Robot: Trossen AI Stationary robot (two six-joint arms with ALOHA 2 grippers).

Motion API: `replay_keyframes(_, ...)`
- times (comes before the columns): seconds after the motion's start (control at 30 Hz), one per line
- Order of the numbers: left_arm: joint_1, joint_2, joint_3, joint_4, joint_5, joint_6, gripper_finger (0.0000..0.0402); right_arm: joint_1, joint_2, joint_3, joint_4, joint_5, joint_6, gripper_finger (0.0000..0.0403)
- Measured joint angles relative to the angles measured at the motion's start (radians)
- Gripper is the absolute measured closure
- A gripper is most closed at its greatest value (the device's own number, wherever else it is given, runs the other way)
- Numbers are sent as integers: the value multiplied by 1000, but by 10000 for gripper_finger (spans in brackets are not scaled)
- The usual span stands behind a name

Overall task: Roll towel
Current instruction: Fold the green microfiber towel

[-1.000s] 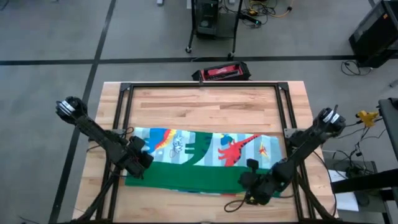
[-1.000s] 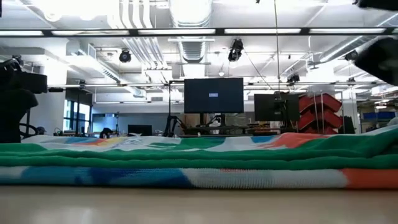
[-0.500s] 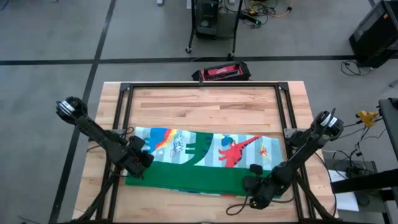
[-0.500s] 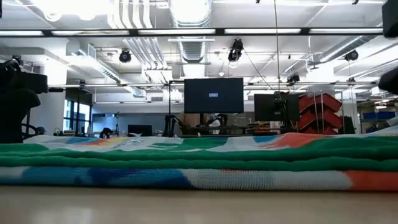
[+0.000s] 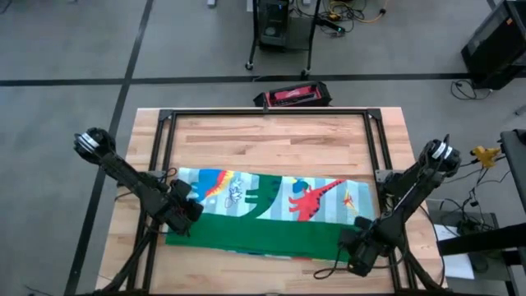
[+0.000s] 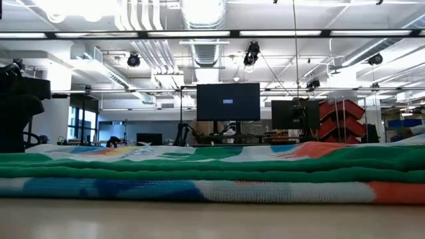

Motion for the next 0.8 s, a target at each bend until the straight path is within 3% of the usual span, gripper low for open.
replay_keyframes(0.13,0,0,-1,-1,-10,-1,234,33,34,0,-14,-83,67,403)
replay_keyframes(0.27,0,0,-1,0,-12,0,227,42,38,0,-58,-90,85,403)
replay_keyframes(0.47,0,0,-1,-1,-12,0,224,29,-27,21,-128,54,40,403)
replay_keyframes(0.63,0,-2,0,-1,-7,2,233,-11,-111,26,-348,200,150,403)
replay_keyframes(0.8,0,-3,1,-1,8,25,239,-161,-126,-42,-425,198,219,403)
